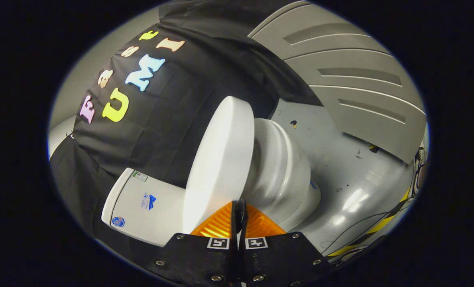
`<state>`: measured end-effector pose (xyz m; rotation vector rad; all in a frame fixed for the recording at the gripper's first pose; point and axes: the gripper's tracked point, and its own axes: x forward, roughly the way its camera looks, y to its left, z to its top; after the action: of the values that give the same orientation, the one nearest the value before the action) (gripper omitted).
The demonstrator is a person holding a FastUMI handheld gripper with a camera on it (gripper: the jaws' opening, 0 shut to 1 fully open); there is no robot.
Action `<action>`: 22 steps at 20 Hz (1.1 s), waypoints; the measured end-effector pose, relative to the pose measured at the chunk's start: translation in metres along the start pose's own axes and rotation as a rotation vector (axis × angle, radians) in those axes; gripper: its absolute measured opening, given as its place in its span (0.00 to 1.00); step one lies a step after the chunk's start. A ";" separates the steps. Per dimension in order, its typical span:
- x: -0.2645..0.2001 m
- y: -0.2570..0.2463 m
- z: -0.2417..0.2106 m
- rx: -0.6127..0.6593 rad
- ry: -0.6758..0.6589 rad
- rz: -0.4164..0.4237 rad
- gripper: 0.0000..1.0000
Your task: Open the toilet lid.
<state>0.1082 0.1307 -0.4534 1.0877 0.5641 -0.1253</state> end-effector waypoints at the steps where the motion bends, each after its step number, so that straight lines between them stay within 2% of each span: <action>1: -0.002 0.005 0.002 -0.009 -0.004 -0.005 0.00; 8: -0.010 0.025 0.009 -0.046 -0.034 -0.046 0.00; 18: -0.023 0.059 0.017 -0.289 -0.066 -0.144 0.00; 22: -0.032 0.087 0.019 -0.367 -0.097 -0.140 0.00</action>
<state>0.1200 0.1501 -0.3614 0.6821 0.5504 -0.1877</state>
